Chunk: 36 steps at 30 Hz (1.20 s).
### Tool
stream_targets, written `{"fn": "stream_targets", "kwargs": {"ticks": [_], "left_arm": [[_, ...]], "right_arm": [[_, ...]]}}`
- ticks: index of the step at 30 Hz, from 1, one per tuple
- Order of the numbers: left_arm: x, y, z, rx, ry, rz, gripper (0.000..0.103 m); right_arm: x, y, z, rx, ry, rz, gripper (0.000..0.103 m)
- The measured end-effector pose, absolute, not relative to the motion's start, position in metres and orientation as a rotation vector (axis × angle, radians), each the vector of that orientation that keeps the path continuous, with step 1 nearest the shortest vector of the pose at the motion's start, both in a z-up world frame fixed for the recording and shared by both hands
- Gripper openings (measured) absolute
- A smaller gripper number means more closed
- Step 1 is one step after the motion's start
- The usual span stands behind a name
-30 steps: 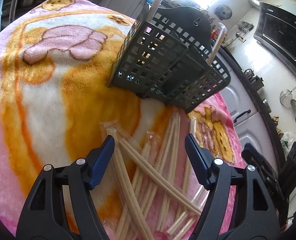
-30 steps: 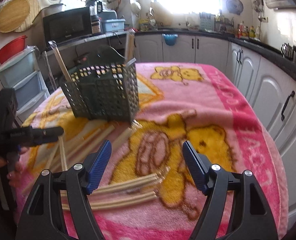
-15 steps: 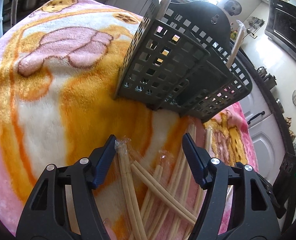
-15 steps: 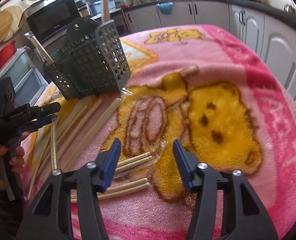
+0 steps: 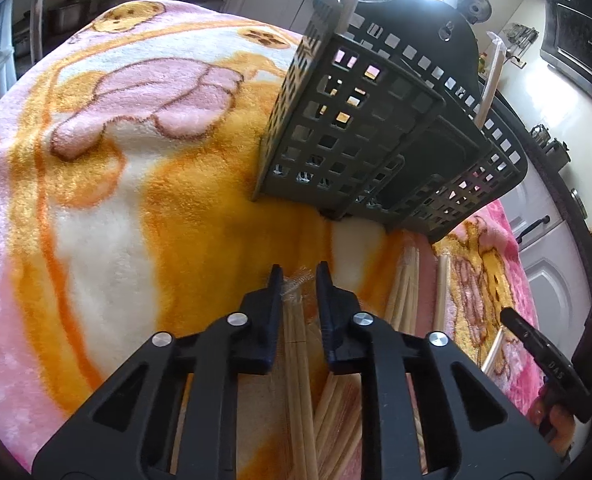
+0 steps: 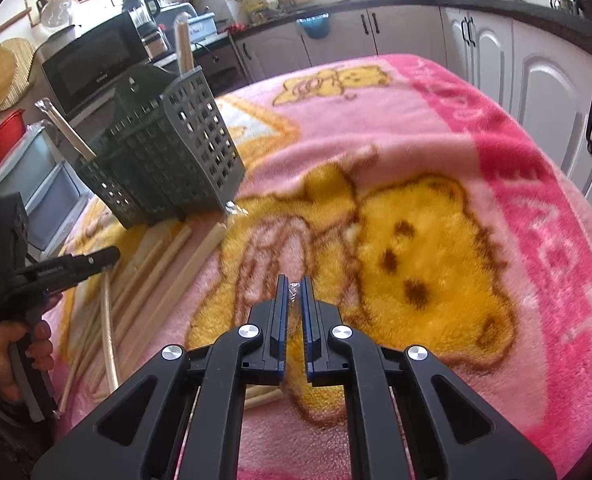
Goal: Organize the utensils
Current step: 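Carry both held chopsticks over the green caddy and lower them inside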
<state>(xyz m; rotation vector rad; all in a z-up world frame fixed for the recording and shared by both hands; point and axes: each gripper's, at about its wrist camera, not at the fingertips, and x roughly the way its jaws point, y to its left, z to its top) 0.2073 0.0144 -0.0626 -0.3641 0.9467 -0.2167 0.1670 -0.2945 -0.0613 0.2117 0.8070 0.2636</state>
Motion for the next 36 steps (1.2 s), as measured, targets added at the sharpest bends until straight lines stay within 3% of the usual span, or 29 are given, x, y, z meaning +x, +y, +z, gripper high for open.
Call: {"fn": "stream_targets", "kwargs": {"ticks": [19,36], "left_arm": [[0.178,0.023,0.009,-0.409,0.732,-0.351,0.001],[0.152,0.006,0.077,-0.415,0.55,-0.5,0.001]], "right_arm": [[0.15,-0.284,0.005,0.186,0.614,0.32,0.006],[0.13,-0.267,0.058,0.147,0.466,0.39,0.006]]}}
